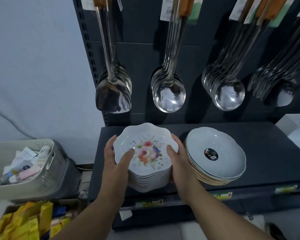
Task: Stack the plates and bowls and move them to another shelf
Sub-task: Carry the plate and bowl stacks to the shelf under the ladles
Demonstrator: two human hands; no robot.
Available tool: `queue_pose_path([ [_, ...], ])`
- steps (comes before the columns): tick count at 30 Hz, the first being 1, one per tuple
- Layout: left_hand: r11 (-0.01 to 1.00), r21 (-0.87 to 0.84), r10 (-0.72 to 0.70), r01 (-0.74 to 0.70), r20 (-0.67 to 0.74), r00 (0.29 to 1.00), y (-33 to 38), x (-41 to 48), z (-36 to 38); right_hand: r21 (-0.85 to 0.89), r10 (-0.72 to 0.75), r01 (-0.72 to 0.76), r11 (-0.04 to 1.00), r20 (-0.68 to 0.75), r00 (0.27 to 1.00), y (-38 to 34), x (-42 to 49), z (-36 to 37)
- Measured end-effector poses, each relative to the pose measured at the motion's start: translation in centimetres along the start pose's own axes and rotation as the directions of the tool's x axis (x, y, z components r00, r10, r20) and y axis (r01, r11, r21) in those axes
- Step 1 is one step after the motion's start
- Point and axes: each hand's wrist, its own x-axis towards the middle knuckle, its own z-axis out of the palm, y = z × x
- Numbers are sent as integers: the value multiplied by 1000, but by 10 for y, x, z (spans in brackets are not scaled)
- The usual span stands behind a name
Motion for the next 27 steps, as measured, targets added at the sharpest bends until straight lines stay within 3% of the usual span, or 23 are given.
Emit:
queue_pose_path([
  [15,998,5,-68,68,-5,998,-39,37,-6,-58,69,-70,996,-13,997,37,30,0],
  [27,982,187,-14,17,-20,1000,-51,51,-8,-74,67,-75,994,-110,992,59,40,-3],
])
